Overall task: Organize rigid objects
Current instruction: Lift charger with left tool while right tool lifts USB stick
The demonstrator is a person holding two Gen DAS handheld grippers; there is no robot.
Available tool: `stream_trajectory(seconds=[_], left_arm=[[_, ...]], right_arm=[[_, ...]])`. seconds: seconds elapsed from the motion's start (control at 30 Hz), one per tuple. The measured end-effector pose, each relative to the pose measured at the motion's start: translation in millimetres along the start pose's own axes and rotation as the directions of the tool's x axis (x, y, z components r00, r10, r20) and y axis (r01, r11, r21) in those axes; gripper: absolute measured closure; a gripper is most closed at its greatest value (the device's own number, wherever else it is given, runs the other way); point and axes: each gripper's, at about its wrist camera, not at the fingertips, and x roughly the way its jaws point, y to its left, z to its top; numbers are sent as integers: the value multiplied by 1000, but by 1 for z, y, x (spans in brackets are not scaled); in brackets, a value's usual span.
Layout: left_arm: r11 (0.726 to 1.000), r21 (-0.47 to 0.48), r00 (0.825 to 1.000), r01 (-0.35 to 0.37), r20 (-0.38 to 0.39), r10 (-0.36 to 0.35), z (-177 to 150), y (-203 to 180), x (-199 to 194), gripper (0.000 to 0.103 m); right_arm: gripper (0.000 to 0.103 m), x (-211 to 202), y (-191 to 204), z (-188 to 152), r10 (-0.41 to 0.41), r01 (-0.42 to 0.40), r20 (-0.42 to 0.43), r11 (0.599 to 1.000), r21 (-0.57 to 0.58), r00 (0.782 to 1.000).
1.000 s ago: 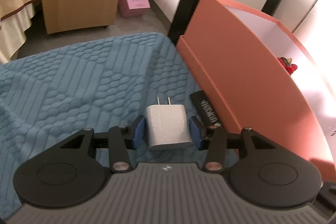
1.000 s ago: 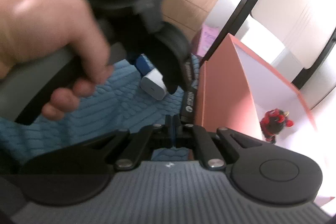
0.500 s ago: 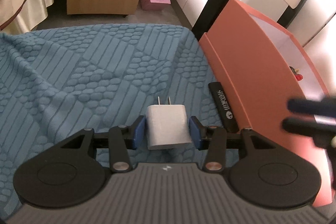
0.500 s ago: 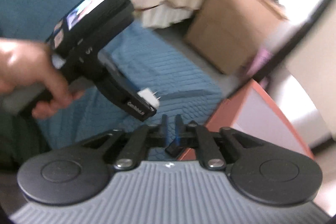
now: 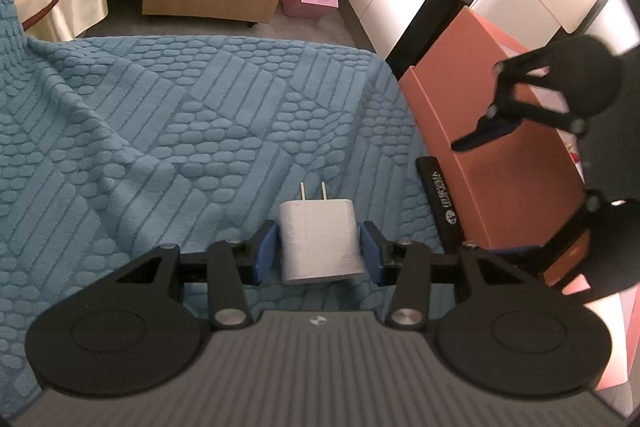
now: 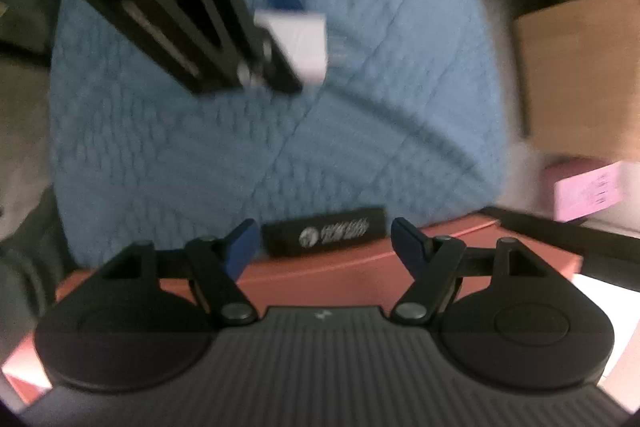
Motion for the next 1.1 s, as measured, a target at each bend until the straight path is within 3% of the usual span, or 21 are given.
stream_trajectory(seconds=[0.13,0.47,0.63,0.8,0.9,1.1], left_arm=[[1000,-12,1000,0,2,0,0,0,0,52],[999,-36,1000,3,8,-2,1,0,2,52],[999,-44,1000,5,10,-4,3,2,3,52],[999,-44,1000,7,10,-7,3,3,3,52],[999,-48,1000,10,10,-9,3,4,3,52],[999,-44,1000,13,9,-12,3,5,2,52]], right_arm=[[27,20,-8,2,60,-65,-85,997,-51,995],[27,32,-29,22,72,-81,-152,995,-56,986],[22,39,-32,35,80,-100,-185,990,-102,979],[17,54,-30,45,126,-145,-229,987,-70,965],[12,65,-31,50,118,-135,-238,989,-58,964],[13,67,-35,54,137,-150,-221,988,-42,965]])
